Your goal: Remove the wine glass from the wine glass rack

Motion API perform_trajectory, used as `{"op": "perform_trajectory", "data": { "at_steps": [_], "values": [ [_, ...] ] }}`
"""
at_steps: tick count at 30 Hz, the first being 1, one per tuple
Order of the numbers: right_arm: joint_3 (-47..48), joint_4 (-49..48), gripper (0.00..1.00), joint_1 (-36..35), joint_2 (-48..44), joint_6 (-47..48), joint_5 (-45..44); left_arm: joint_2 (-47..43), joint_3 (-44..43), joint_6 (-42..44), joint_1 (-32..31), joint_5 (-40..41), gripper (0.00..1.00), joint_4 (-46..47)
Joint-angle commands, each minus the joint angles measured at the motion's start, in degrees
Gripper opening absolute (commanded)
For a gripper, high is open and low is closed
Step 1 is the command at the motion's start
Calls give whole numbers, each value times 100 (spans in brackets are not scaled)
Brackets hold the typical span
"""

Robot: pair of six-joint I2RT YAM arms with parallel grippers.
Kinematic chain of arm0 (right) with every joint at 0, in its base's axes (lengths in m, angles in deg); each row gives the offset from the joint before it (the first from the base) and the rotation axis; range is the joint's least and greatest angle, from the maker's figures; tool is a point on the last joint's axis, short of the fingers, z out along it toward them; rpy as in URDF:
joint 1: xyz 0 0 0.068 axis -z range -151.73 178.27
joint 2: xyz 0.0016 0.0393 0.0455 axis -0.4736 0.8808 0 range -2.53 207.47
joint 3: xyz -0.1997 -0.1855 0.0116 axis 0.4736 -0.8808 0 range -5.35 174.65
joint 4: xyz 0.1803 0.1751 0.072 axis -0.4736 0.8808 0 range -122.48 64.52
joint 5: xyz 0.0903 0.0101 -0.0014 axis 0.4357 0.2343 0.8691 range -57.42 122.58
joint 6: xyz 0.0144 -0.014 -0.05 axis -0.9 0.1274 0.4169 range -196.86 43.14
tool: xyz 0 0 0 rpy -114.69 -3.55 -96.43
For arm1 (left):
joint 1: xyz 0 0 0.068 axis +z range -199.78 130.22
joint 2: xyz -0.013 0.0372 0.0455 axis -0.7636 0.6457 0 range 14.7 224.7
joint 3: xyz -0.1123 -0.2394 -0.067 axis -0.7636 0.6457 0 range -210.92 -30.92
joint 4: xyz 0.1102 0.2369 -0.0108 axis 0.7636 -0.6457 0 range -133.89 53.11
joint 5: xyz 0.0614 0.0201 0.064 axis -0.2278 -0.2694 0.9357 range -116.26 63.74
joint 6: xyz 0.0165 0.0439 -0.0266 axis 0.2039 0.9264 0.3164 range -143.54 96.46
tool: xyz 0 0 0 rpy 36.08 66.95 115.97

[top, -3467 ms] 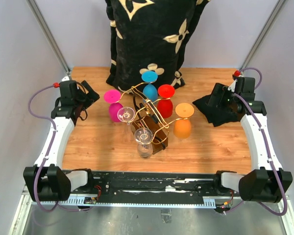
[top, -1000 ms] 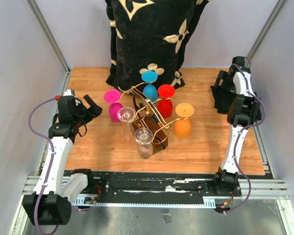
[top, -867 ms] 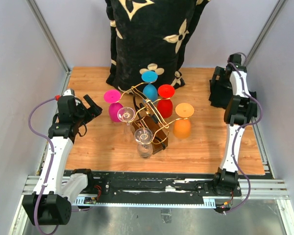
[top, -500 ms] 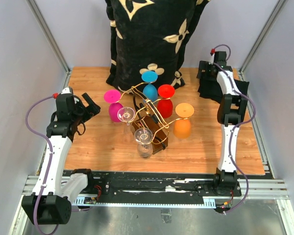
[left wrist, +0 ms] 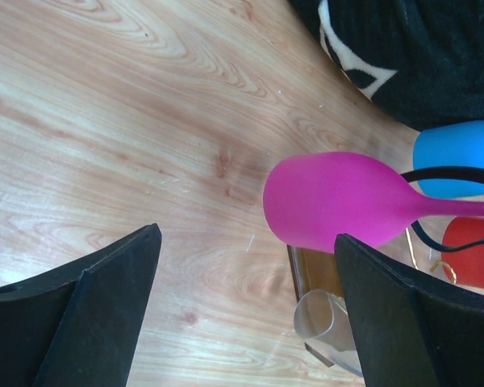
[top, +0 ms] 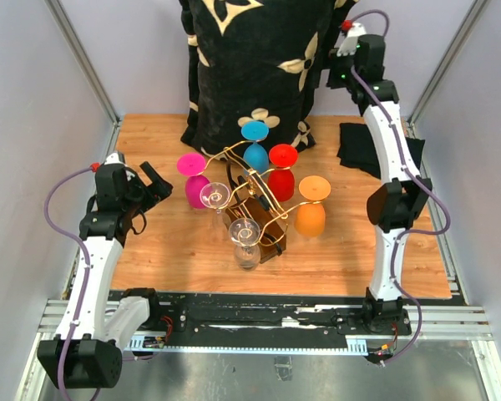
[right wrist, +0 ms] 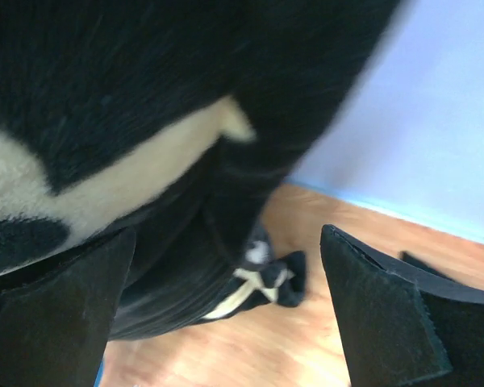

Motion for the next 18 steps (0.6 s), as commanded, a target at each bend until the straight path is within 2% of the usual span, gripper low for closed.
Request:
{"op": "perform_trajectory", "data": {
  "at_steps": [1, 4, 9, 15, 18],
  "values": [
    [-351, 183, 98, -335, 278, -147, 650, -290, 143, 0, 13, -118, 95, 50],
    [446, 599, 99, -528, 701, -54, 1022, -222, 104, 76, 13, -153, 95, -10],
    [-54, -92, 99, -798, 404, -83, 1568, -169, 15, 123, 13, -210, 95, -2],
    [-121, 137, 98, -708, -41, 116, 403, -100, -73, 237, 13, -263, 95, -60],
    [-643, 264, 98, -661, -632, 369, -476, -137, -47, 311, 16, -164, 95, -85]
  ]
}}
